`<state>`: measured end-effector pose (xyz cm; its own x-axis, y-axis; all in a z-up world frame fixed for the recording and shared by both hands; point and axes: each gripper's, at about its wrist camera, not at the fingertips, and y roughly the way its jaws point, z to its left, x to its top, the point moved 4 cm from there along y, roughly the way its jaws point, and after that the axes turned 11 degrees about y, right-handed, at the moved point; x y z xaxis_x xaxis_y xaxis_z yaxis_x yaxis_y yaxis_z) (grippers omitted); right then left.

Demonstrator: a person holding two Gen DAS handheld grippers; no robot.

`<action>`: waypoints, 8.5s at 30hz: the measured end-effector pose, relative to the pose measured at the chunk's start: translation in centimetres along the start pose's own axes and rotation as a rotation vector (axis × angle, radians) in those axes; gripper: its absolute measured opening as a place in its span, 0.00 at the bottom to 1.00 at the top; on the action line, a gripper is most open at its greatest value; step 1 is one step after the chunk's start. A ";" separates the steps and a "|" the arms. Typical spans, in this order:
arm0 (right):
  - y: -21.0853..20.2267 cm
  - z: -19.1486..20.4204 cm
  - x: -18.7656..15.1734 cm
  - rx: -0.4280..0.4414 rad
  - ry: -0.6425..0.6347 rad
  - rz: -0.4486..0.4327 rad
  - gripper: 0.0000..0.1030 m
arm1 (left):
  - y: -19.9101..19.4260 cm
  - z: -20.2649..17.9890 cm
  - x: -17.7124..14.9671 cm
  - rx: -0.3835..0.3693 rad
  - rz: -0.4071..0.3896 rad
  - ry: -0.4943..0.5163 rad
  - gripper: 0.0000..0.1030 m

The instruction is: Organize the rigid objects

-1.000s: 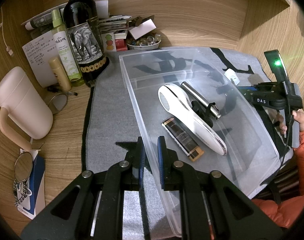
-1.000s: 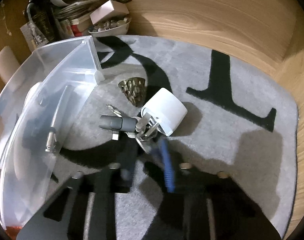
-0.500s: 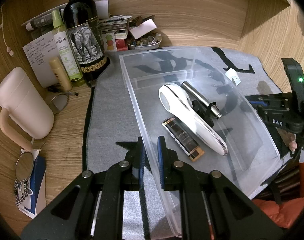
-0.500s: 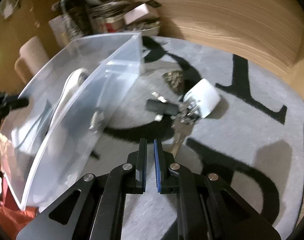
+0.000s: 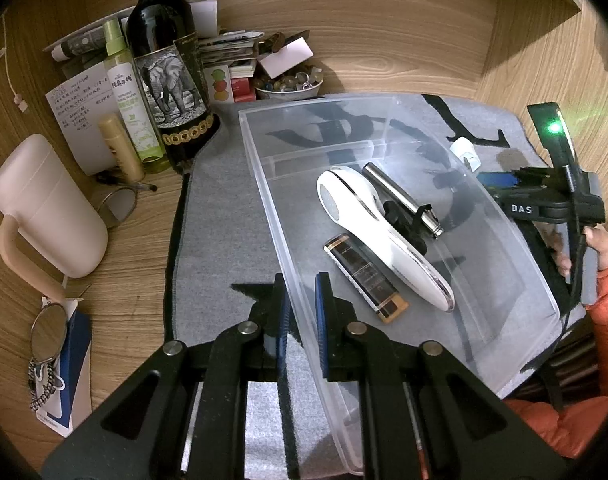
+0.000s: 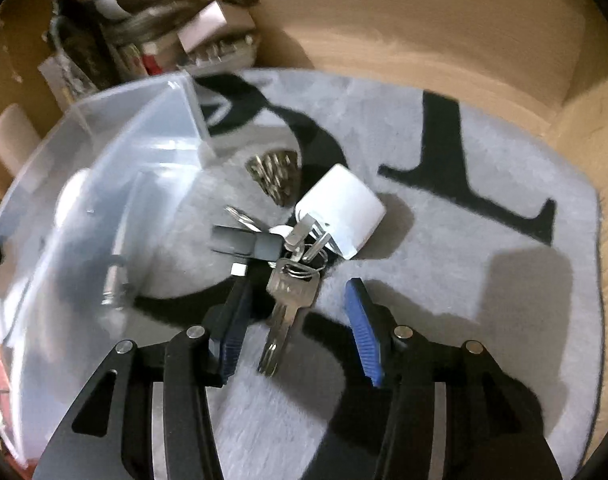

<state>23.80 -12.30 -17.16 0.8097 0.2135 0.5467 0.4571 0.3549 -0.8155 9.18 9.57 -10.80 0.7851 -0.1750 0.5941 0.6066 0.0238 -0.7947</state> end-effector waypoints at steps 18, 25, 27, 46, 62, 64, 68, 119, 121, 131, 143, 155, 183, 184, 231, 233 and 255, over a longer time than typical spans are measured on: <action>-3.6 2.3 -1.5 0.037 -0.086 -0.081 0.06 | 0.0 0.0 0.0 -0.001 0.000 -0.002 0.11; -3.1 1.3 -1.6 0.004 -0.046 -0.028 0.37 | 0.0 0.0 0.0 -0.001 -0.001 -0.001 0.11; -2.6 0.9 -1.4 -0.016 -0.037 -0.033 0.39 | 0.0 0.0 0.0 -0.002 0.000 -0.002 0.11; -1.1 1.5 -0.9 -0.007 -0.077 -0.049 0.20 | 0.1 0.0 0.0 -0.002 0.003 0.001 0.11; -5.7 1.8 -4.4 0.026 -0.083 -0.080 0.05 | 0.2 0.0 0.1 -0.001 0.003 0.001 0.11; -6.3 1.8 -4.0 0.038 -0.077 -0.096 0.04 | 0.2 0.1 0.1 -0.002 0.003 0.000 0.11; -7.6 2.1 -3.2 0.035 -0.081 -0.140 0.04 | 0.2 0.0 0.1 -0.003 0.004 0.001 0.11; -12.6 7.4 2.1 0.126 -0.145 -0.352 0.22 | 0.1 0.1 0.0 -0.001 0.003 0.006 0.11; -13.2 8.5 2.4 0.145 -0.169 -0.370 0.22 | 0.1 0.1 0.0 -0.001 0.003 0.006 0.11; -12.9 12.9 2.5 0.232 -0.253 -0.369 0.22 | 0.1 0.1 0.1 -0.001 0.003 0.007 0.11; -6.6 13.7 0.3 0.201 -0.289 -0.180 0.22 | 0.1 0.0 0.2 0.000 0.003 0.007 0.11; -4.8 13.2 -0.6 0.185 -0.276 -0.093 0.24 | 0.1 0.0 0.1 0.002 0.003 0.008 0.11; -10.2 3.6 2.7 0.068 -0.082 -0.260 0.56 | 0.2 -0.1 0.2 0.001 0.005 0.009 0.11; -9.8 3.2 2.5 0.061 -0.077 -0.249 0.56 | 0.2 0.0 0.2 0.002 0.005 0.009 0.11; -5.8 5.8 0.2 0.084 -0.181 -0.173 0.13 | 0.2 -0.1 0.2 0.004 0.006 0.011 0.11; -6.7 6.2 0.5 0.094 -0.187 -0.196 0.13 | 0.2 -0.1 0.2 0.004 0.006 0.011 0.11; -10.2 11.7 0.1 0.198 -0.299 -0.275 0.14 | 0.2 0.0 0.1 0.004 0.006 0.011 0.11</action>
<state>14.94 -5.23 -6.52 0.5125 0.3299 0.7928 0.5378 0.5963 -0.5959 9.40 9.51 -10.86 0.7873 -0.1859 0.5878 0.6023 0.0285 -0.7977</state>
